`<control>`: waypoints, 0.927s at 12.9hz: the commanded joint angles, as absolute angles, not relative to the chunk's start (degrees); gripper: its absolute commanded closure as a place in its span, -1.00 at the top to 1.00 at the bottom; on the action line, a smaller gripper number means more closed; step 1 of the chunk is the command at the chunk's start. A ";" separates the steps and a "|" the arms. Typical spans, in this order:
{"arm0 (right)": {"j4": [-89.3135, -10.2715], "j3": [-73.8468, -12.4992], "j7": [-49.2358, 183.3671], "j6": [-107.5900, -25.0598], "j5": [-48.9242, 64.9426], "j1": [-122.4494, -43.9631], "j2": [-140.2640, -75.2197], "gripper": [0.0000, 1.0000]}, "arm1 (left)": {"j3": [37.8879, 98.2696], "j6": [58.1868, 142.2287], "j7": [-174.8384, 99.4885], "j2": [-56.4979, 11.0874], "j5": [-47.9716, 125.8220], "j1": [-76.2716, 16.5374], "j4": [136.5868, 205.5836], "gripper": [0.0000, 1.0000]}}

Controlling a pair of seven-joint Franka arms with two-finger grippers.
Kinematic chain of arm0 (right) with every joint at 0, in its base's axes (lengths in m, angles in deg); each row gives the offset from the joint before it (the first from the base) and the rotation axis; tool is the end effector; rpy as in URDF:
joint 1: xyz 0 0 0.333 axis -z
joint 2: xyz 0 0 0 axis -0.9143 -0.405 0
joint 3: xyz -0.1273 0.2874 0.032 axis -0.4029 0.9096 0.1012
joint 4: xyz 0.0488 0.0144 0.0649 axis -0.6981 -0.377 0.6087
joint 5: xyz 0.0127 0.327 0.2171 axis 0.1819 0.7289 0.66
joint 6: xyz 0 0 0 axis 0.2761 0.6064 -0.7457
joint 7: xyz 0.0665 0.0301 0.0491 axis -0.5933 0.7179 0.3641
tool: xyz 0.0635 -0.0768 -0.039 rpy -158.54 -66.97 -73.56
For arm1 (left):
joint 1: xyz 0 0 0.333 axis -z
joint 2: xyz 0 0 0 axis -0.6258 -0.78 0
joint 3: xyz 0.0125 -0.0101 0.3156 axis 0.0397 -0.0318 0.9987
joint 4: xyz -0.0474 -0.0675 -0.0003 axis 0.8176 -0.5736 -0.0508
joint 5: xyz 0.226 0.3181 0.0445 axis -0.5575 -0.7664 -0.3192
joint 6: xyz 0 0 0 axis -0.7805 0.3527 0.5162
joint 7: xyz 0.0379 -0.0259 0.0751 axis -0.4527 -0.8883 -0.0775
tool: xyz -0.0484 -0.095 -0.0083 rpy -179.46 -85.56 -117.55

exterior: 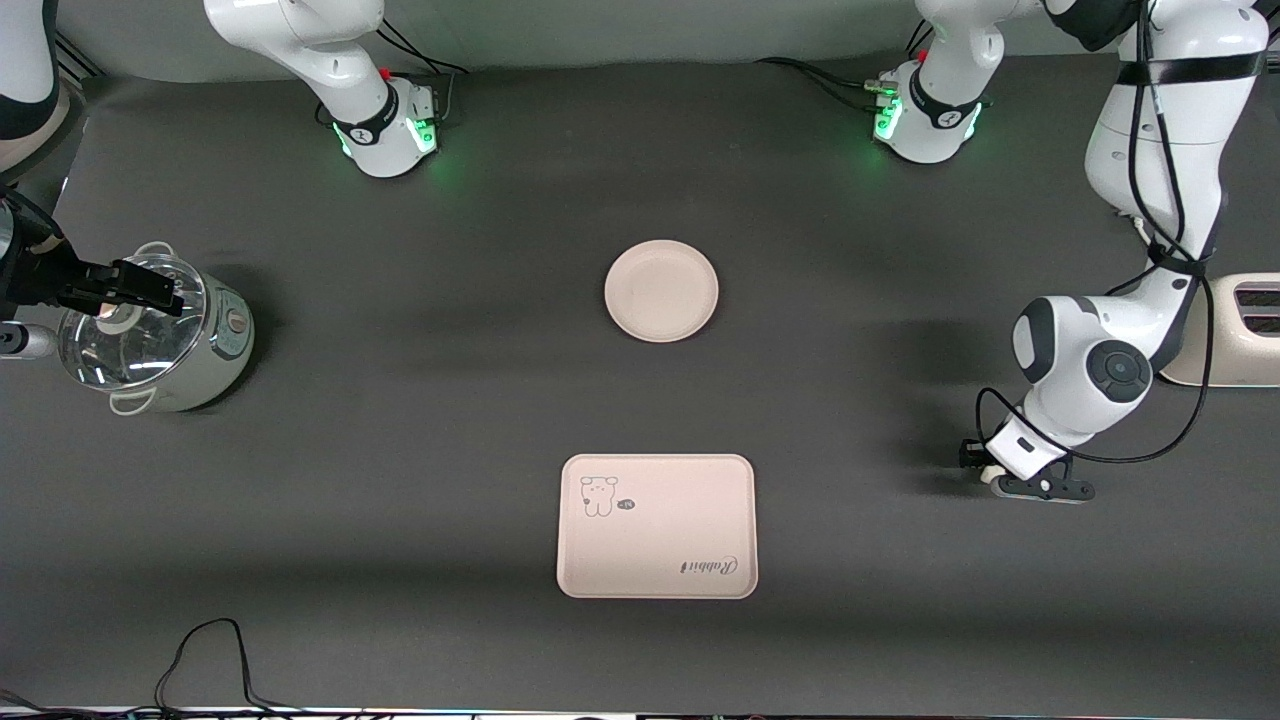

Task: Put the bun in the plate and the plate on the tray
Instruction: 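Lift the bun with the left gripper and carry it over the plate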

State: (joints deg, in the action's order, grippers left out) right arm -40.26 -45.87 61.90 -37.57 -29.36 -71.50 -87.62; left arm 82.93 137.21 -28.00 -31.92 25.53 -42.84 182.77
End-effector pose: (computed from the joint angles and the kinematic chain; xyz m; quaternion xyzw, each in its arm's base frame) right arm 0.5640 -0.0256 0.5928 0.9983 -0.0253 -0.0527 0.0068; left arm 0.6328 0.0069 0.1794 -0.9964 0.0486 -0.0692 0.0050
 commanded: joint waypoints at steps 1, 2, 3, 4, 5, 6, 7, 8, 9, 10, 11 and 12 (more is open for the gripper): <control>-40.33 -46.25 63.35 -37.72 -28.84 -71.56 -87.18 1.00 | 82.72 130.02 -31.99 -25.67 25.71 -42.00 182.73 -0.91; -40.33 -46.25 63.35 -37.72 -29.01 -71.56 -87.18 1.00 | 81.76 126.60 -35.23 -23.13 25.80 -41.12 182.56 -0.91; -40.33 -46.25 63.35 -37.72 -29.01 -71.56 -87.18 1.00 | 81.05 122.05 -39.18 -20.23 25.80 -40.07 182.03 -0.91; -40.42 -46.25 63.35 -37.72 -28.84 -71.56 -87.18 1.00 | 80.09 116.43 -43.31 -17.15 25.80 -38.58 181.68 -0.90; -40.33 -46.16 63.35 -37.72 -29.01 -71.56 -87.18 1.00 | 79.64 111.50 -47.36 -13.90 25.72 -36.91 181.59 -0.90; -40.33 -46.25 63.35 -37.72 -28.84 -71.56 -87.27 1.00 | 78.59 107.80 -50.79 -11.26 25.89 -35.07 181.50 -0.90; -40.42 -46.25 63.35 -37.72 -28.84 -71.56 -87.27 1.00 | 77.28 104.72 -55.00 -9.32 25.98 -33.40 181.41 -0.90; -40.42 -46.16 63.35 -37.72 -29.01 -71.56 -87.27 1.00 | 75.35 102.60 -59.91 -7.73 25.98 -31.55 181.24 -0.90; -40.42 -46.16 63.35 -37.63 -29.01 -71.56 -87.27 1.00 | 71.41 100.49 -68.49 -6.41 25.98 -29.53 180.63 -0.89; -40.42 -46.25 63.35 -37.72 -29.01 -71.56 -87.27 1.00 | 68.24 100.38 -73.62 -6.23 25.98 -28.90 180.27 -0.89; -40.42 -46.25 63.35 -37.63 -28.84 -71.56 -87.27 1.00 | 64.99 100.55 -78.20 -6.40 25.98 -28.64 179.83 -0.89; -40.42 -46.25 63.35 -37.63 -28.84 -71.56 -87.27 1.00 | 61.65 101.16 -81.55 -6.57 25.98 -28.37 179.83 -0.87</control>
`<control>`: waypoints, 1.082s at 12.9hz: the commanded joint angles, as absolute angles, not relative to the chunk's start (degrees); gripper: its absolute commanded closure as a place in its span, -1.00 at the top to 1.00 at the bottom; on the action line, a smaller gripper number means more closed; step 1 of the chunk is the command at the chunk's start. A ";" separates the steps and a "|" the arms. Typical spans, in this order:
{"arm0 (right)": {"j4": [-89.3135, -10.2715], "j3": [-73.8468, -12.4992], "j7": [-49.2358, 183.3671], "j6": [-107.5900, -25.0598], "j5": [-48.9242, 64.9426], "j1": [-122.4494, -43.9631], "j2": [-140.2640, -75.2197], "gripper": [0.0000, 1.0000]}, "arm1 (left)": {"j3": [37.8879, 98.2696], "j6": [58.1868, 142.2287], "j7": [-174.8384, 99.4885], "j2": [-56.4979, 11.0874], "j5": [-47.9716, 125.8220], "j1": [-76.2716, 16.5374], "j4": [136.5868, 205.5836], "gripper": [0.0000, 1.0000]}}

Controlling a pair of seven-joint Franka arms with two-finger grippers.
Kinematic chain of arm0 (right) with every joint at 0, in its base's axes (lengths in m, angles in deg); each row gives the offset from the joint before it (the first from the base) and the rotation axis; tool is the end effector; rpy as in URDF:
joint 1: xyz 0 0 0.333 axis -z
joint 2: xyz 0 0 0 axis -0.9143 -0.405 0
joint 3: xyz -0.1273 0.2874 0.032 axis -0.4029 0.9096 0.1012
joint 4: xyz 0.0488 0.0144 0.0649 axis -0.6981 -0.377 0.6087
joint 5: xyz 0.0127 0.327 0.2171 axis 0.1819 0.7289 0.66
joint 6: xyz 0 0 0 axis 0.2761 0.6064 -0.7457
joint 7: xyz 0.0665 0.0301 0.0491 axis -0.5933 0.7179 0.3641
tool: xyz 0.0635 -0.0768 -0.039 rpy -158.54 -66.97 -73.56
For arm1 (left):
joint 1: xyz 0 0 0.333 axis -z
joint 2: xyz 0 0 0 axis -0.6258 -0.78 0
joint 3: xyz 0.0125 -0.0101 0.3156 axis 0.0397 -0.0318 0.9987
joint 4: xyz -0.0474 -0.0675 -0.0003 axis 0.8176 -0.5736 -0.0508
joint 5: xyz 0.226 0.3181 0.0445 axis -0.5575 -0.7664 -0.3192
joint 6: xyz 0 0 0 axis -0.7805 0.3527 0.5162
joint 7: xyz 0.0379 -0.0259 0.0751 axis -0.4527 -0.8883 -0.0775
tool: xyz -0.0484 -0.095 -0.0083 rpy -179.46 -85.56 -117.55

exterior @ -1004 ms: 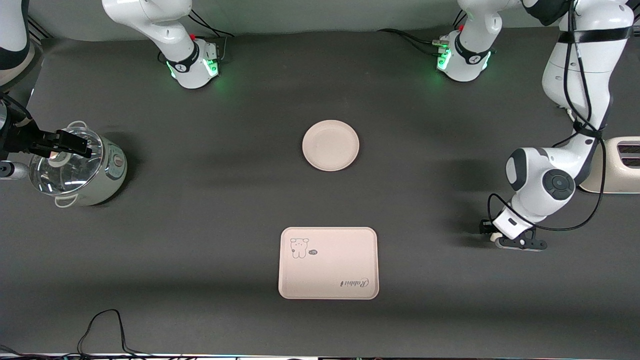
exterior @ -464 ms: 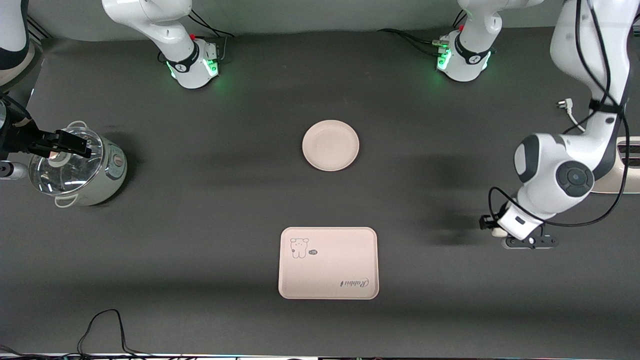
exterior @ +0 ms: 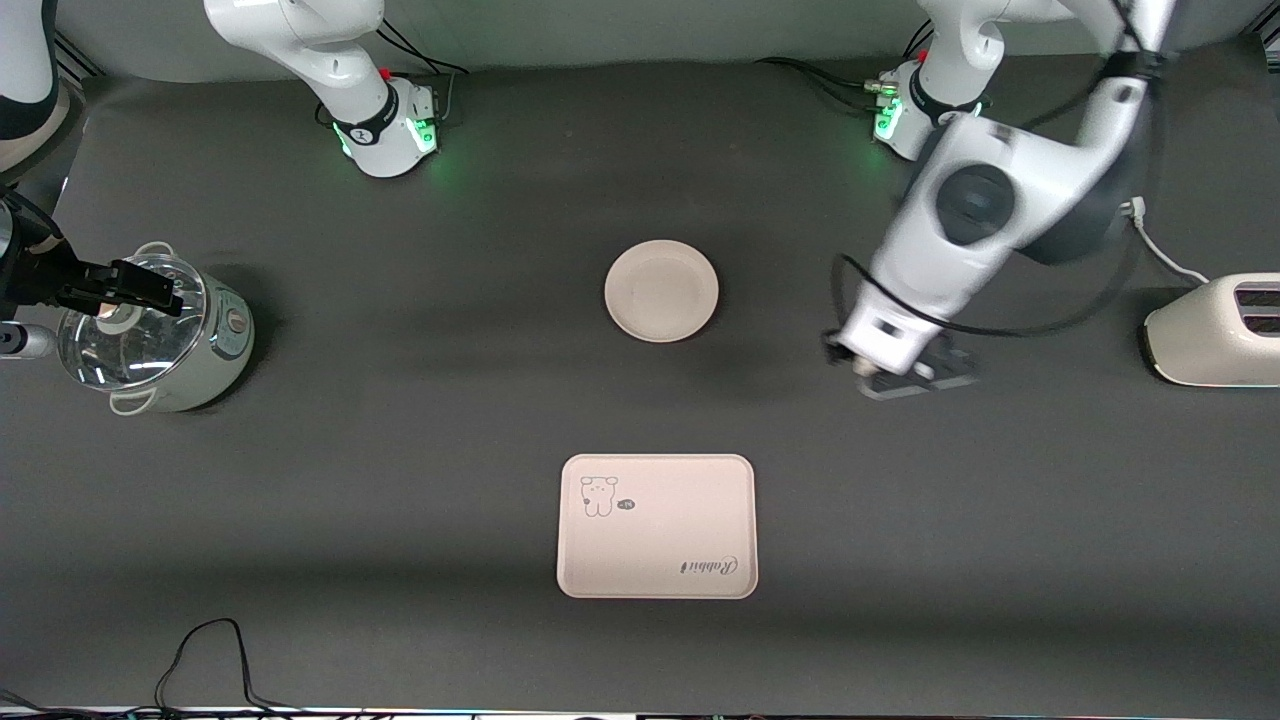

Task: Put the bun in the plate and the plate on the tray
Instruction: 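Lift the bun with the left gripper and carry it over the plate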

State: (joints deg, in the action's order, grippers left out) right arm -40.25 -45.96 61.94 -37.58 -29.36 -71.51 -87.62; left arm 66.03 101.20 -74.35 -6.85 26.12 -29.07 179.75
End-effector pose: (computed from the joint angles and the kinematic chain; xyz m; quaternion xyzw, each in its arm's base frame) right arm 0.5640 -0.0264 0.5929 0.9983 -0.0257 -0.0525 0.0068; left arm 0.5253 -0.2894 0.4221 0.9948 0.1018 0.0040 0.0030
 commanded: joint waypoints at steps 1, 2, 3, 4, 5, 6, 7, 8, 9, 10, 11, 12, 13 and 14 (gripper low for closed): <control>-40.42 -46.25 63.35 -37.63 -29.01 -71.56 -87.27 1.00 | 58.14 101.78 -84.46 -7.10 25.89 -28.11 179.83 -0.85; -40.42 -46.25 63.35 -37.63 -28.84 -71.56 -87.27 1.00 | 56.36 103.00 -87.18 -8.23 25.72 -26.71 180.00 -0.82; -40.42 -46.16 63.35 -37.54 -28.84 -71.56 -87.18 1.00 | 56.17 104.84 -89.82 -9.55 25.45 -23.83 180.35 -0.82; -40.42 -46.16 63.35 -37.54 -28.84 -71.56 -87.18 1.00 | 56.26 106.25 -91.85 -11.83 24.93 -21.45 180.44 -0.81; -40.42 -46.16 63.35 -37.45 -28.84 -71.56 -87.18 1.00 | 56.26 107.75 -93.09 -14.37 24.40 -19.77 180.45 -0.81; -40.42 -46.25 63.35 -37.45 -28.84 -71.56 -87.18 1.00 | 56.26 109.94 -94.49 -17.18 23.00 -18.37 180.45 -0.59; -40.42 -46.16 63.35 -37.45 -28.84 -71.56 -87.18 1.00 | 56.26 111.61 -96.25 -20.08 20.81 -17.13 180.45 -0.58; -40.42 -46.16 63.35 -37.45 -28.84 -71.56 -87.18 1.00 | 56.34 113.28 -97.74 -22.98 17.75 -15.47 180.53 -0.58; -40.42 -46.16 63.35 -37.45 -28.75 -71.56 -87.18 1.00 | 56.35 115.21 -98.98 -25.62 15.45 -14.93 180.53 -0.58; -40.42 -46.16 63.35 -37.45 -28.75 -71.56 -87.18 1.00 | 56.35 116.71 -100.47 -27.65 13.60 -14.58 180.53 -0.58; -40.42 -46.25 63.35 -37.37 -28.75 -71.56 -87.09 1.00 | 56.43 117.86 -101.53 -29.50 11.58 -13.79 180.53 -0.58; -40.42 -46.16 63.35 -37.36 -28.75 -71.64 -87.09 1.00 | 56.52 118.48 -103.10 -30.91 9.82 -13.08 180.53 -0.58; -40.42 -46.16 63.35 -37.36 -28.75 -71.65 -87.09 1.00 | 56.61 118.83 -104.34 -31.97 8.24 -12.90 180.53 -0.58; -40.42 -46.16 63.35 -37.36 -28.75 -71.56 -87.09 1.00 | 56.61 118.84 -104.44 -32.50 7.62 -12.81 180.53 -0.57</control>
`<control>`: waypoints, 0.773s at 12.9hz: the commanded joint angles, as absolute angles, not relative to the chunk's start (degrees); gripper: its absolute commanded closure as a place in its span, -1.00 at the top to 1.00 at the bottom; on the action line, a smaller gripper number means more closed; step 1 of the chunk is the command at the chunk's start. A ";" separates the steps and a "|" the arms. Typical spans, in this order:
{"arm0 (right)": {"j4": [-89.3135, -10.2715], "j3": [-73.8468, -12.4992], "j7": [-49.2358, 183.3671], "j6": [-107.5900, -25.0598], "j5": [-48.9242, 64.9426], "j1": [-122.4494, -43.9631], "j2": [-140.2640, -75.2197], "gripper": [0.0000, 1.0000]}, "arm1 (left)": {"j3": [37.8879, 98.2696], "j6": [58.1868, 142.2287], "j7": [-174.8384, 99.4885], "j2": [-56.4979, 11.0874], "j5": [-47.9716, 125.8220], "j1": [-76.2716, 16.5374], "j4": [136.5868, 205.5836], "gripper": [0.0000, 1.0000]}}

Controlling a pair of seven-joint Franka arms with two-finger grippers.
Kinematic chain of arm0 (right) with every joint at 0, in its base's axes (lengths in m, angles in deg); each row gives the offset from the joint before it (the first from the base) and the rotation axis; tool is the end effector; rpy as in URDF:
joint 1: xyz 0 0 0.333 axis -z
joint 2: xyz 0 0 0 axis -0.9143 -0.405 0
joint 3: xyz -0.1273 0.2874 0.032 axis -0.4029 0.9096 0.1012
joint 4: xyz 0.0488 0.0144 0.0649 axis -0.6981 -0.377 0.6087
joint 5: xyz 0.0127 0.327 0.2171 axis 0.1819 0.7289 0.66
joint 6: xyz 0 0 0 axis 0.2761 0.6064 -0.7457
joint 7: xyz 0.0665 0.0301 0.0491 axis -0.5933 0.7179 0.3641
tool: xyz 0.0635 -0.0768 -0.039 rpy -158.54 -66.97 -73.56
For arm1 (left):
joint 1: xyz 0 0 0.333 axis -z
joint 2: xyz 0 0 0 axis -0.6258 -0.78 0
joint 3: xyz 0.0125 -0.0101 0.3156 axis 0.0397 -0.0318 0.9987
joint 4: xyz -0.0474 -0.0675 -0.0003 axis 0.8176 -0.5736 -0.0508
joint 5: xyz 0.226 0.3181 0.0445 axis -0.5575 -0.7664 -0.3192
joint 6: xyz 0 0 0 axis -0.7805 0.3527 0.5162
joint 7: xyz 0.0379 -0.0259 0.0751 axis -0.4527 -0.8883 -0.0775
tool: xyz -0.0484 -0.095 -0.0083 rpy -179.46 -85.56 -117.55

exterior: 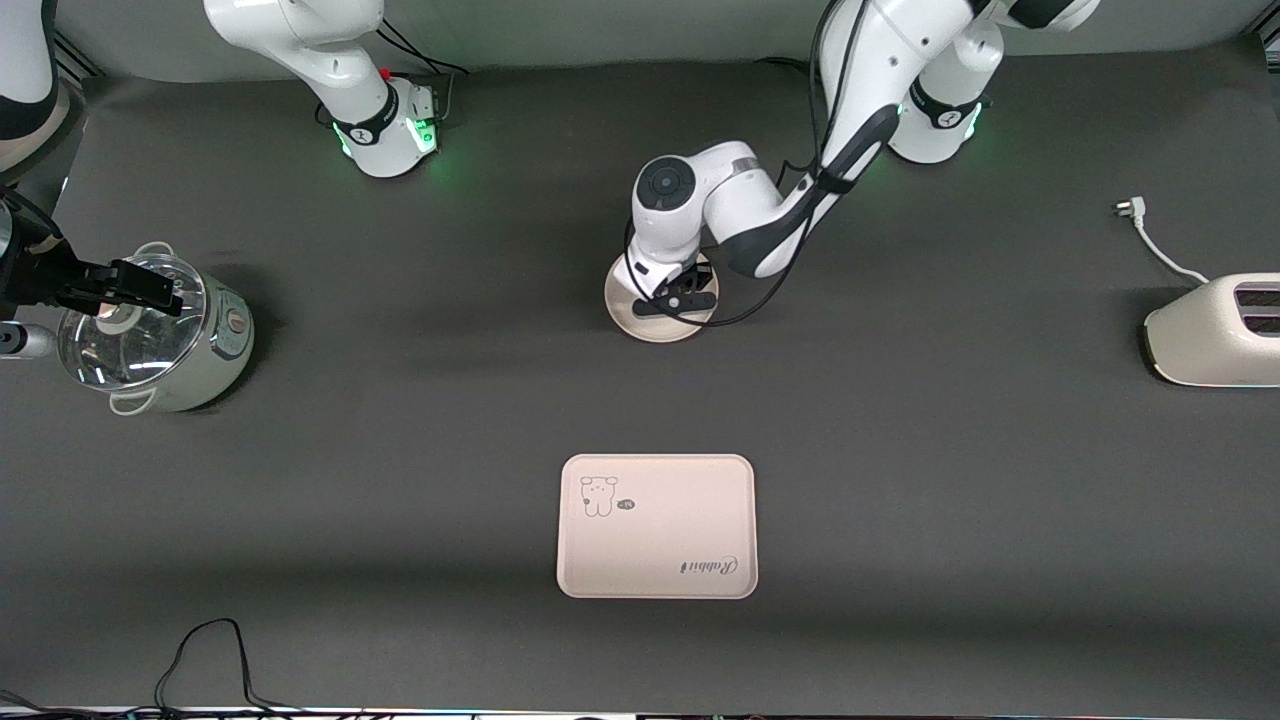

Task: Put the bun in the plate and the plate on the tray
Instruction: 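Release the bun onto the plate and withdraw the left gripper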

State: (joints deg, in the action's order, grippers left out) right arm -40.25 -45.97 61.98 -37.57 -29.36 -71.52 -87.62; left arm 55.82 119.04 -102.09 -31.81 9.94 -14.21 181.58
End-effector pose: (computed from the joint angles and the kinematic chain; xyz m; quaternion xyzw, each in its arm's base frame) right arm 0.5640 -0.0264 0.5929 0.9983 -0.0253 -0.0526 0.0068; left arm 0.3678 -0.4974 0.2066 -0.9983 -0.0437 0.0379 0.0071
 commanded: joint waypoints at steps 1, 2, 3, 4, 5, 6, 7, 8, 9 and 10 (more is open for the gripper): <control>-40.42 -46.16 63.35 -37.36 -28.75 -71.64 -87.09 1.00 | 56.61 118.84 -104.44 -32.42 7.61 -12.90 180.53 -0.44; -40.42 -46.16 63.35 -37.36 -28.75 -71.56 -87.18 1.00 | 56.61 118.84 -104.44 -32.24 7.61 -13.25 180.45 -0.08; -40.42 -46.25 63.44 -37.36 -28.75 -71.56 -87.18 1.00 | 56.61 118.75 -104.61 -31.98 7.61 -13.25 180.36 0.35; -40.42 -46.16 63.44 -37.36 -28.75 -71.56 -87.18 1.00 | 56.61 118.75 -104.96 -31.98 7.61 -13.17 180.36 0.67; -40.42 -46.16 63.35 -37.36 -28.75 -71.56 -87.18 1.00 | 56.70 118.66 -105.40 -31.98 7.61 -12.90 180.36 0.85; -40.42 -46.25 63.44 -37.45 -28.75 -71.56 -87.27 1.00 | 56.70 118.66 -105.40 -32.15 7.61 -12.90 180.44 0.86; -40.42 -46.25 63.44 -37.45 -28.75 -71.56 -87.35 1.00 | 56.70 118.66 -105.49 -32.15 7.61 -12.90 180.45 0.88; -40.42 -46.16 63.44 -37.45 -28.75 -71.56 -87.35 1.00 | 56.61 118.49 -105.40 -31.98 7.61 -12.99 180.36 0.88; -40.33 -46.25 63.35 -37.45 -28.75 -71.56 -87.35 1.00 | 56.61 118.22 -105.49 -31.72 7.61 -13.16 180.36 0.88; -40.42 -46.25 63.44 -37.45 -28.75 -71.56 -87.27 1.00 | 56.52 117.70 -105.40 -31.36 7.61 -13.43 180.36 0.88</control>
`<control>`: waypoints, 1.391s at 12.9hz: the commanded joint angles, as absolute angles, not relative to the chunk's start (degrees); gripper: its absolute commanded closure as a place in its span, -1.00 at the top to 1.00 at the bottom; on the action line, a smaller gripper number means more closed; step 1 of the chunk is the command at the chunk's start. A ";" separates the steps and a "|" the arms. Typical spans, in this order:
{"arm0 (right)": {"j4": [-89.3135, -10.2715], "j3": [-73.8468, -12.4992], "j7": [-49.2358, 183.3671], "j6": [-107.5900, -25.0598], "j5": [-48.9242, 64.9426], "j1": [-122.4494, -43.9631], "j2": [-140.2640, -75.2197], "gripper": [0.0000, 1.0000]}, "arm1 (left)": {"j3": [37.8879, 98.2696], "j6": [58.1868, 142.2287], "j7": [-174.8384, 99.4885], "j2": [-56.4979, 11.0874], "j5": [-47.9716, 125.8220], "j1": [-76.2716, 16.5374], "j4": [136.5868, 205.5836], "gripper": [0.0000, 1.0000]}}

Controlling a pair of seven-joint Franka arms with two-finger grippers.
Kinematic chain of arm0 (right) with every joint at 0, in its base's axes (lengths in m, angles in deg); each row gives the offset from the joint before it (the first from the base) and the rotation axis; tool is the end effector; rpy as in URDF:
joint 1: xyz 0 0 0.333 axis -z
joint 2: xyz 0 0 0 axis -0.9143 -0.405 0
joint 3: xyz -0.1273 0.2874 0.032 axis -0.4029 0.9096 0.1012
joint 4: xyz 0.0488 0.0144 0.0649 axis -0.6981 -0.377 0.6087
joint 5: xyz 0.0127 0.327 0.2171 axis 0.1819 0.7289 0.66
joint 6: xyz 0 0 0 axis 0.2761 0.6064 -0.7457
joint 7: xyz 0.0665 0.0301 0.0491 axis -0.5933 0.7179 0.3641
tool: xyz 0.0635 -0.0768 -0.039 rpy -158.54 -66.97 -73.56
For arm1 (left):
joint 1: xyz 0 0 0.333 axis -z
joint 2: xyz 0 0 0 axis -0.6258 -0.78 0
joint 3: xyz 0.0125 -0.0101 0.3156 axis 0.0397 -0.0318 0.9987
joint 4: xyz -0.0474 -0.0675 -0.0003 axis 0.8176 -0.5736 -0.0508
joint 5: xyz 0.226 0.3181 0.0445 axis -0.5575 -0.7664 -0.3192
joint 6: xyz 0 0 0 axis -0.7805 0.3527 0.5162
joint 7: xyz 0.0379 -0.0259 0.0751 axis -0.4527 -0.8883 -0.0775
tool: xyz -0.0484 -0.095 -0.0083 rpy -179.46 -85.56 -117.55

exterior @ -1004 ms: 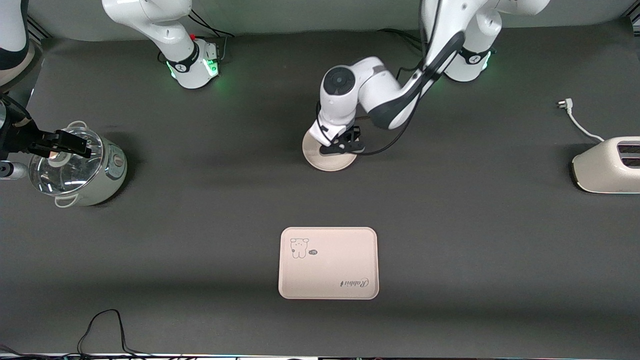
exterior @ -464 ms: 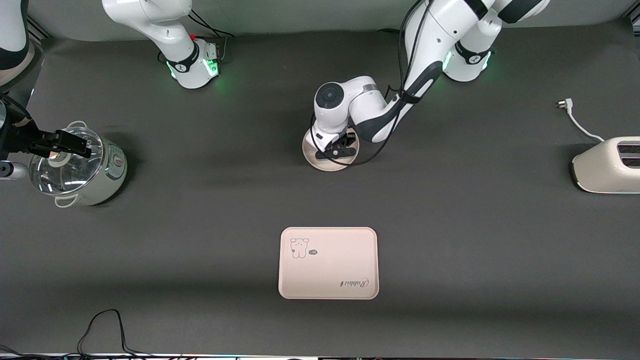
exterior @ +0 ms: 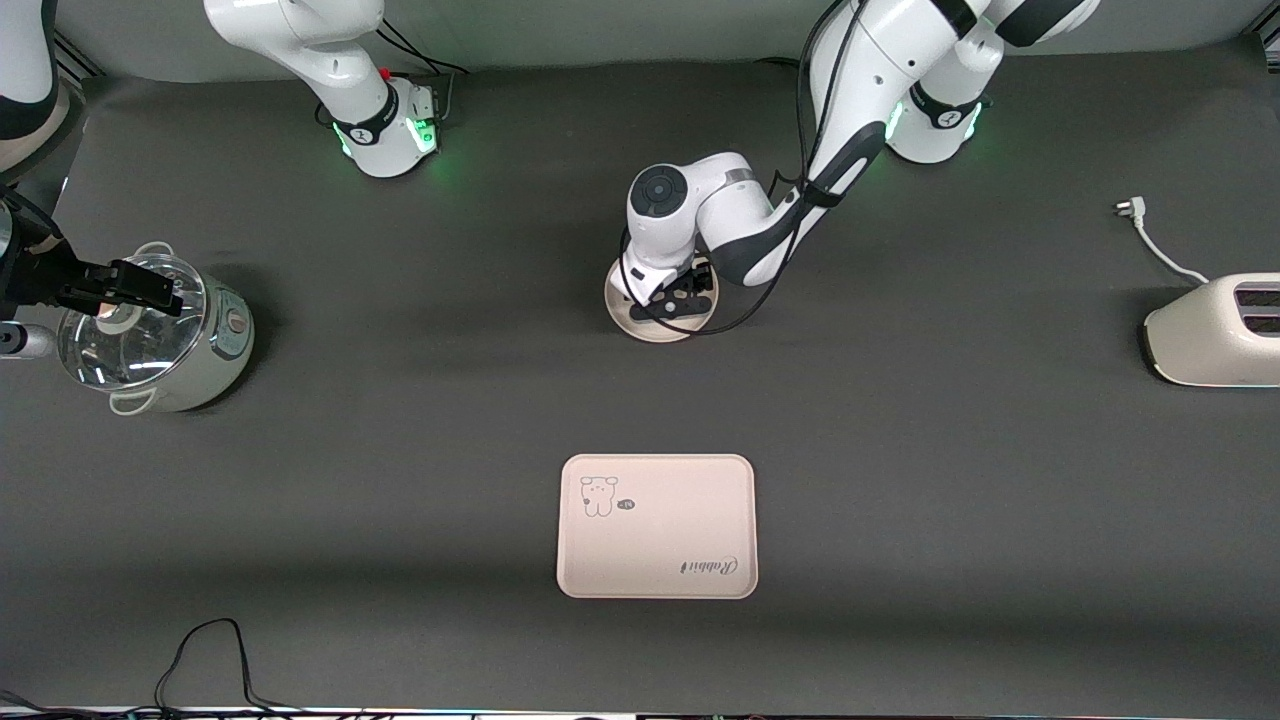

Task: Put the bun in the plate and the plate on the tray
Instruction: 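Release the bun onto the plate and withdraw the left gripper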

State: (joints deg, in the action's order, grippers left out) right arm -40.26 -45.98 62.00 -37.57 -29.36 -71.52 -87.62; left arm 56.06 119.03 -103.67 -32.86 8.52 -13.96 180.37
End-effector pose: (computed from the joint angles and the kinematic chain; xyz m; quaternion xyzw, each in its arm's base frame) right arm 0.5640 -0.0265 0.5928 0.9983 -0.0252 -0.0527 0.0068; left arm 0.3723 -0.5007 0.2036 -0.9982 -0.0510 0.0314 0.0076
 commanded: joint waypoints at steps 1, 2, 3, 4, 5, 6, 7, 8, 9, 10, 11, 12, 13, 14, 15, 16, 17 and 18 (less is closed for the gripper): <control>-40.42 -46.25 63.44 -37.45 -28.75 -71.56 -87.27 1.00 | 56.52 117.08 -105.40 -30.67 7.61 -13.78 180.18 0.88; -40.42 -46.25 63.44 -37.45 -28.66 -71.56 -87.27 1.00 | 56.52 115.51 -105.58 -29.79 7.78 -13.87 179.83 0.88; -40.42 -46.25 63.44 -37.45 -28.66 -71.56 -87.27 1.00 | 56.43 112.89 -104.62 -28.13 8.22 -14.65 179.83 0.88; -40.42 -46.16 63.44 -37.45 -28.66 -71.56 -87.27 1.00 | 55.74 110.60 -103.83 -26.63 8.31 -17.10 179.92 0.88; -40.42 -46.25 63.44 -37.45 -28.66 -71.56 -87.27 1.00 | 54.16 109.18 -102.17 -24.96 8.66 -19.56 179.83 0.89; -40.51 -46.16 63.44 -37.45 -28.66 -71.64 -87.27 1.00 | 52.84 108.12 -100.59 -23.12 9.01 -22.63 179.66 0.90; -40.51 -46.16 63.35 -37.45 -28.66 -71.65 -87.18 1.00 | 52.05 106.98 -98.31 -21.71 9.54 -25.96 179.57 0.94; -40.51 -46.16 63.35 -37.37 -28.66 -71.91 -87.09 1.00 | 50.91 105.14 -95.50 -19.61 10.85 -29.22 179.04 0.99; -40.59 -45.99 63.27 -37.28 -28.57 -72.08 -86.83 1.00 | 50.20 101.99 -93.12 -17.50 11.64 -31.95 178.08 1.00; -40.68 -45.55 62.92 -37.02 -28.57 -72.26 -86.65 1.00 | 50.54 97.18 -91.53 -15.13 11.91 -33.37 176.24 1.00; -40.77 -45.55 62.91 -36.93 -28.49 -73.83 -86.30 1.00 | 50.63 92.43 -88.73 -13.80 12.44 -36.60 173.79 1.00; -41.29 -45.55 62.83 -36.93 -28.40 -74.54 -85.86 1.00 | 50.20 87.86 -83.83 -13.26 15.31 -41.07 169.59 1.00; -42.17 -45.46 62.82 -37.01 -27.01 -74.72 -84.99 1.00 | 50.63 82.33 -78.21 -13.26 18.30 -44.07 164.24 1.00; -42.79 -45.63 62.74 -37.01 -24.90 -76.37 -84.55 1.00 | 50.81 77.31 -73.02 -13.34 19.55 -47.32 160.01 1.00; -43.40 -45.63 62.56 -37.10 -24.45 -76.83 -84.02 1.00 | 50.37 75.18 -69.32 -13.17 19.74 -51.44 159.10 1.00; -43.49 -45.46 61.60 -37.10 -24.36 -78.22 -83.84 1.00 | 50.20 74.72 -66.76 -12.21 19.91 -54.79 158.91 1.00; -43.49 -45.55 58.29 -37.19 -24.35 -81.02 -83.84 1.00 | 50.72 74.45 -64.47 -10.81 20.00 -57.17 159.00 1.00; -43.58 -45.55 54.25 -37.45 -24.44 -83.40 -83.75 1.00 | 50.81 74.19 -60.71 -9.05 20.09 -60.59 159.17 1.00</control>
State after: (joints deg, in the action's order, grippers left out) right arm -41.76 -45.22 60.01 -37.15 -24.92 -79.14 -85.62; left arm 51.54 75.52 -65.80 -11.68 18.81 -56.03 158.76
